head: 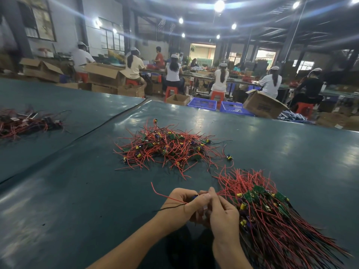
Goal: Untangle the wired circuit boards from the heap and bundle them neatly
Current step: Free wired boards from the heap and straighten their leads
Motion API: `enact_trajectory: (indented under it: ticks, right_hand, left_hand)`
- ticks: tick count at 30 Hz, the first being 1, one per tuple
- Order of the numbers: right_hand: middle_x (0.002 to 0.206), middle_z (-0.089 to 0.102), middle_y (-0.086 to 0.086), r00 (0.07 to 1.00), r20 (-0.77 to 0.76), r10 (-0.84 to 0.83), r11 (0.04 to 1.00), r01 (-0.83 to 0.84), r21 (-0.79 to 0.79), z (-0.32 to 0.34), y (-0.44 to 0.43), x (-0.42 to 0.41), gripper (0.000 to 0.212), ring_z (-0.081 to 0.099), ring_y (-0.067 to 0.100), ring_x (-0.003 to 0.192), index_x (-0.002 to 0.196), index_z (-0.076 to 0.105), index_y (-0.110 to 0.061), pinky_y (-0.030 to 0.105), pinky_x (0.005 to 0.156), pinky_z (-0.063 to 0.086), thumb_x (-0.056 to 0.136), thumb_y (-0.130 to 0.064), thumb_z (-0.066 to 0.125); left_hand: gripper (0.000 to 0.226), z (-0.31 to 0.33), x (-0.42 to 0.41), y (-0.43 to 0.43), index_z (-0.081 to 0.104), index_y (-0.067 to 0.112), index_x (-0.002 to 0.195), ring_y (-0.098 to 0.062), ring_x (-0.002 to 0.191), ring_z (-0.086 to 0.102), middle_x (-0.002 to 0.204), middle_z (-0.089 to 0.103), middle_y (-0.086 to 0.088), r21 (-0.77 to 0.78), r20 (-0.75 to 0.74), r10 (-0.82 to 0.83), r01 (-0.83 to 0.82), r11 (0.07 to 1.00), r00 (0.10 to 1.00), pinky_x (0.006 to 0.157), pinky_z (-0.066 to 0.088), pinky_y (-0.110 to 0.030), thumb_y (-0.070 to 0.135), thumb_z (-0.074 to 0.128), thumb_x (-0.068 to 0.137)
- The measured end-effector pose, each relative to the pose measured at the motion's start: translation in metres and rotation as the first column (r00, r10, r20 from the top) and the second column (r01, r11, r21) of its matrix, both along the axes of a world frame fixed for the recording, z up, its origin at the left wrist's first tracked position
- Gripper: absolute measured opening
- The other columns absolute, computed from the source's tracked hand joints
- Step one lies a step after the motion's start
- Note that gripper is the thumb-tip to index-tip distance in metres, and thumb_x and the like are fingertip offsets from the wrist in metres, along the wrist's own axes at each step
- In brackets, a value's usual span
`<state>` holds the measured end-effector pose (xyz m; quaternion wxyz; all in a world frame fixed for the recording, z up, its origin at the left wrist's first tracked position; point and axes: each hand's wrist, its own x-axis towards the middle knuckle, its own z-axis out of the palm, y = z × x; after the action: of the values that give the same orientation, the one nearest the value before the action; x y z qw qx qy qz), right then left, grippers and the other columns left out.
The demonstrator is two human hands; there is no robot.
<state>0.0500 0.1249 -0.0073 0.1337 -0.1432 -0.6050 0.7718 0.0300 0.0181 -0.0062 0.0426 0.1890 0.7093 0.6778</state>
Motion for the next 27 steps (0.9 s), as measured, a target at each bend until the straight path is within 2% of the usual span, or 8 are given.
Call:
enact_trajectory:
  ticks: [3, 5, 8, 11, 14, 17, 21, 27]
  right_hand:
    - [0.053, 0.044, 0.001, 0.996, 0.034, -0.077, 0.991, 0.08, -0.109, 0.0, 0.019, -0.009, 0.034, 0.035, 0.007, 0.038, 0.074, 0.075, -0.011, 0.02, 0.038, 0.031, 0.097, -0.026, 0.057]
    - [0.055, 0.037, -0.002, 0.992, 0.022, -0.127, 0.974, 0.129, -0.184, 0.0, 0.031, -0.014, 0.03, 0.026, 0.003, 0.036, 0.08, 0.072, -0.006, 0.017, 0.033, 0.024, 0.098, -0.024, 0.055]
    - [0.053, 0.042, -0.005, 0.989, -0.011, -0.149, 0.955, 0.142, -0.259, -0.001, 0.038, -0.016, 0.029, 0.027, 0.002, 0.034, 0.081, 0.071, -0.005, 0.016, 0.031, 0.023, 0.099, -0.022, 0.056]
    - [0.054, 0.046, -0.007, 0.989, -0.052, -0.138, 0.952, 0.118, -0.281, -0.002, 0.037, -0.015, 0.029, 0.027, 0.003, 0.035, 0.08, 0.071, -0.006, 0.016, 0.032, 0.024, 0.098, -0.022, 0.056]
    - [0.057, 0.047, -0.006, 0.986, -0.116, -0.12, 0.958, 0.085, -0.274, -0.001, 0.036, -0.013, 0.032, 0.026, 0.004, 0.037, 0.076, 0.074, -0.008, 0.017, 0.033, 0.024, 0.098, -0.024, 0.056]
    - [0.056, 0.043, -0.006, 0.983, -0.149, -0.111, 0.965, 0.071, -0.253, -0.001, 0.033, -0.009, 0.035, 0.025, 0.004, 0.038, 0.074, 0.077, -0.01, 0.017, 0.033, 0.024, 0.097, -0.025, 0.056]
    - [0.057, 0.042, -0.004, 0.98, -0.131, -0.149, 0.963, 0.114, -0.242, 0.0, 0.033, -0.007, 0.029, 0.025, 0.004, 0.038, 0.08, 0.075, -0.009, 0.017, 0.033, 0.022, 0.097, -0.024, 0.056]
    - [0.054, 0.039, -0.006, 0.978, -0.114, -0.177, 0.962, 0.147, -0.229, 0.001, 0.034, -0.006, 0.025, 0.023, 0.004, 0.039, 0.078, 0.075, -0.012, 0.017, 0.034, 0.021, 0.096, -0.021, 0.059]
  left_hand:
    - [0.044, 0.003, 0.0, -0.003, 0.059, 0.017, 0.051, -0.013, 0.045, 0.055, 0.048, 0.057, 0.0, -0.015, 0.025, -0.043, 0.043, 0.999, 0.999, 0.051, 0.044, -0.02, 0.017, 0.059, 0.095]
    - [0.043, 0.006, 0.0, -0.006, 0.058, 0.016, 0.051, -0.014, 0.044, 0.056, 0.047, 0.057, 0.0, -0.01, 0.035, -0.067, 0.067, 0.998, 0.997, 0.051, 0.045, -0.02, 0.021, 0.062, 0.094]
    - [0.041, 0.008, -0.001, -0.007, 0.057, 0.015, 0.049, -0.014, 0.042, 0.055, 0.046, 0.056, -0.002, 0.008, 0.037, -0.051, 0.051, 0.999, 0.998, 0.05, 0.045, -0.021, 0.031, 0.063, 0.087]
    - [0.046, 0.007, -0.004, -0.009, 0.058, 0.016, 0.047, -0.014, 0.043, 0.052, 0.048, 0.058, -0.006, 0.051, 0.072, 0.053, -0.057, 0.997, 0.996, 0.05, 0.043, -0.021, 0.042, 0.068, 0.084]
    - [0.04, 0.007, -0.007, -0.01, 0.067, 0.015, 0.057, -0.013, 0.047, 0.056, 0.062, 0.069, -0.009, 0.059, 0.134, 0.117, -0.125, 0.99, 0.984, 0.051, 0.046, -0.023, 0.051, 0.063, 0.075]
    - [0.046, 0.005, -0.007, -0.011, 0.071, 0.01, 0.072, -0.013, 0.051, 0.061, 0.076, 0.075, -0.01, 0.057, 0.197, 0.133, -0.147, 0.988, 0.971, 0.052, 0.048, -0.022, 0.055, 0.063, 0.073]
    - [0.045, 0.005, -0.009, -0.011, 0.071, 0.008, 0.081, -0.013, 0.054, 0.064, 0.084, 0.076, -0.012, 0.114, 0.312, 0.086, -0.127, 0.985, 0.946, 0.052, 0.048, -0.02, 0.053, 0.066, 0.074]
    - [0.023, 0.007, -0.011, -0.014, 0.074, 0.013, 0.073, -0.01, 0.055, 0.063, 0.087, 0.074, -0.014, 0.391, 0.388, -0.035, -0.13, 0.911, 0.921, 0.051, 0.049, -0.018, 0.035, 0.076, 0.066]
